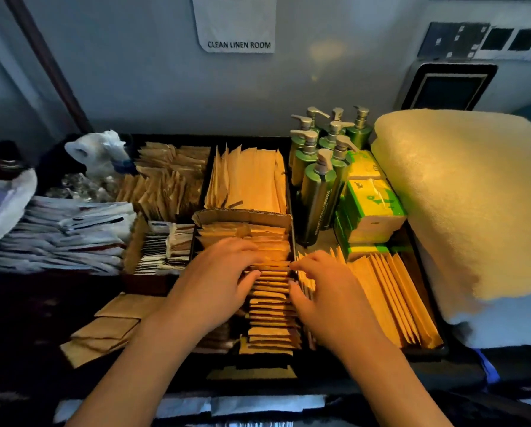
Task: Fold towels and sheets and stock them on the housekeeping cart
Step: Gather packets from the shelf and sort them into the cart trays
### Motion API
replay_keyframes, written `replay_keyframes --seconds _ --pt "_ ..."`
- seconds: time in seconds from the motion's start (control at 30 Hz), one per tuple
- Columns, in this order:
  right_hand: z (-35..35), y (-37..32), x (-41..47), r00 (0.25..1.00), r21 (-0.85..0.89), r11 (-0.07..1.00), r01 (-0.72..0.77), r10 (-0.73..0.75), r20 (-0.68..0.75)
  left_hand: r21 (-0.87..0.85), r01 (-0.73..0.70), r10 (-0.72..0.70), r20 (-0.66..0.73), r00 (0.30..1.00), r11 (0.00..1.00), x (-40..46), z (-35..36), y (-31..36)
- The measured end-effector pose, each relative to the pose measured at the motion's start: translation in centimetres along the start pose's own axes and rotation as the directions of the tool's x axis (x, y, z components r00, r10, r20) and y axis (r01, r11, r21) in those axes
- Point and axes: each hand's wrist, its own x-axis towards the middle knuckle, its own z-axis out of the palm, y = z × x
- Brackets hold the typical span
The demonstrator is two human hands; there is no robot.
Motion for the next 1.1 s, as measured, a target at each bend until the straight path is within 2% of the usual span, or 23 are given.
replay_keyframes --seconds 0.17,0.37,0.47,0.57,0.7,0.87,1.0,1.1 --pt "2.0 -4.4 1.5 0.989 -0.008 0.990 0.143 -0.143 0.023 -0.002 0.101 -0.101 -0.077 0.992 0.995 -4.2 -2.3 -4.1" --pt "5.2 -10.5 2.6 0.936 -0.002 0.946 0.326 -0.322 0.140 -0.066 0.258 -0.266 -0.163 0.950 0.964 -10.4 -4.9 -9.6" --pt "7.1 -13.1 2.7 0.903 0.011 0.924 0.383 -0.377 0.206 -0.109 0.340 -0.354 -0.152 0.923 0.934 -13.7 -5.2 -12.1" --pt "8.7 -15.3 3.0 0.864 0.011 0.903 0.429 -0.413 0.289 -0.153 0.360 -0.379 -0.120 0.918 0.920 -16.1 -5.0 -13.8" --pt "10.7 -17.7 3.7 0.817 -0.042 0.889 0.455 -0.399 0.416 -0.166 0.336 -0.354 -0.087 0.931 0.927 -17.5 -4.8 -14.9" --pt "13.0 -18.7 4.4 0.802 -0.226 0.858 0.460 -0.293 0.520 -0.156 0.318 -0.333 -0.087 0.939 0.935 -17.8 -5.0 -15.6" --pt "14.2 -18.5 4.6 0.823 -0.271 0.866 0.421 -0.238 0.516 -0.175 0.297 -0.317 -0.100 0.943 0.939 -17.8 -5.0 -15.7" --pt "13.6 -18.4 4.8 0.837 -0.258 0.864 0.433 -0.279 0.470 -0.197 0.293 -0.322 -0.133 0.937 0.936 -17.8 -4.9 -15.7"
